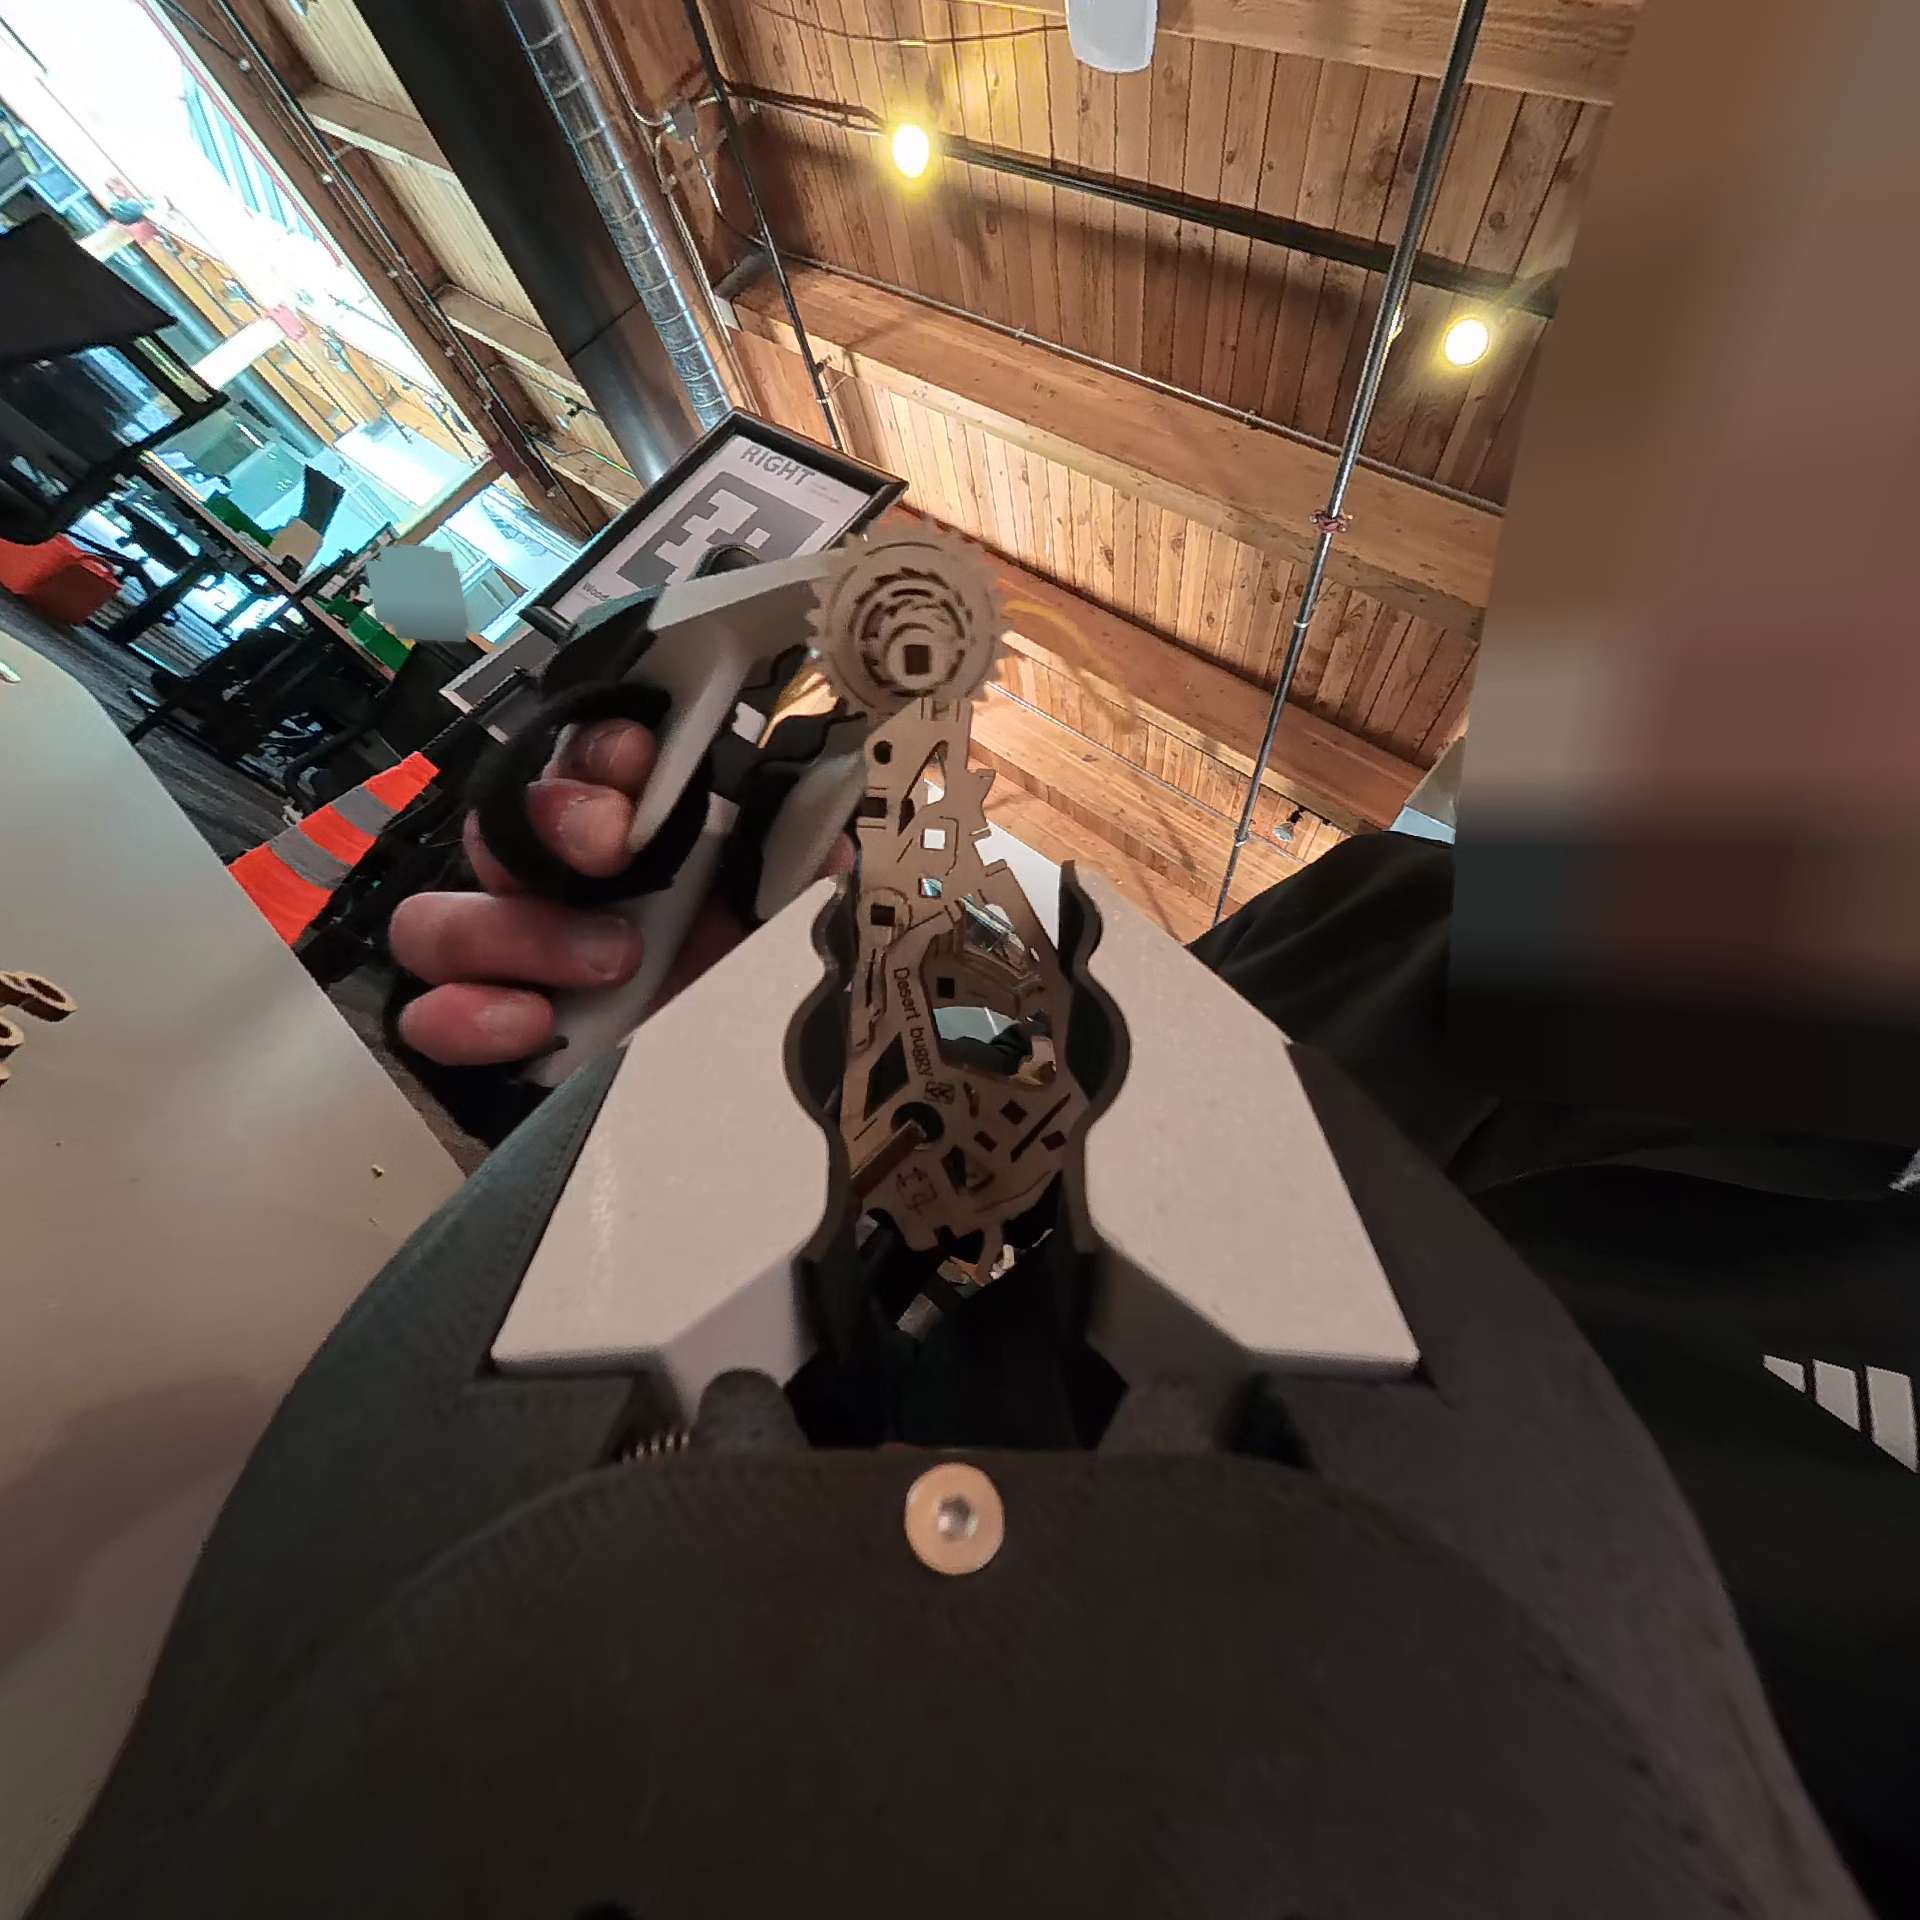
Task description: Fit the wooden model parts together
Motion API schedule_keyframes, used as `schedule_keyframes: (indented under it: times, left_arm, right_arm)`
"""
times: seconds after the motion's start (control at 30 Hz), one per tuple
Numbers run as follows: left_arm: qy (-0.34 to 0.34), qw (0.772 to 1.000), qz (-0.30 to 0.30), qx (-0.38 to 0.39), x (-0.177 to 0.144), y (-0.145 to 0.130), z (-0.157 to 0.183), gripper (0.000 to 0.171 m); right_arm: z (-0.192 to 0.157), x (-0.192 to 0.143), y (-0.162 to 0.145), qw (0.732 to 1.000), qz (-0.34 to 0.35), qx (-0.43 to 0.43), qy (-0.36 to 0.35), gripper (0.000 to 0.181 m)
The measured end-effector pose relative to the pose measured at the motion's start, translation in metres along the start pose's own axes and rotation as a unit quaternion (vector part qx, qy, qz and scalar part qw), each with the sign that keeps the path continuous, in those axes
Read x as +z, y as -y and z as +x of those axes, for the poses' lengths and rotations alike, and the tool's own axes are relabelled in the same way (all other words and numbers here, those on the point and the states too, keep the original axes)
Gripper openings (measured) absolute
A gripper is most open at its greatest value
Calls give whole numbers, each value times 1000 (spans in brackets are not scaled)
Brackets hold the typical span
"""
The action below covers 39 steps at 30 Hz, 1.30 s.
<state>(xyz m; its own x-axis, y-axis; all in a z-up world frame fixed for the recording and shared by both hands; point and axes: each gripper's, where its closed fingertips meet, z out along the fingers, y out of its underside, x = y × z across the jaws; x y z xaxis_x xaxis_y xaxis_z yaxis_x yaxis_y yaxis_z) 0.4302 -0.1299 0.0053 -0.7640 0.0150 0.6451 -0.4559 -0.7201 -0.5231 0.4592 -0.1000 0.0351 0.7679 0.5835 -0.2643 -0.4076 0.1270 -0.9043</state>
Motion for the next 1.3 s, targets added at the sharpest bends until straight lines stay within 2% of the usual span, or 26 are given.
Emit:
schedule_keyframes:
  times: [0.5, 0.73, 1.0, 1.3]
  left_arm:
    - [21, 1000, 0, 6, 0, 0, -5, 36]
    - [53, 998, -5, 31, -1, 0, -11, 35]
    - [87, 994, -8, 61, -2, 1, -17, 35]
    - [84, 995, 4, 62, -3, 4, -16, 35]
  right_arm:
    - [1, 0, -5, 999, -29, -25, -8, 9]
    - [2, -4, -6, 997, -62, -53, -9, 9]
    - [4, -8, -7, 997, -66, -46, -13, 9]
    - [6, -10, -4, 999, -38, -22, -13, 9]
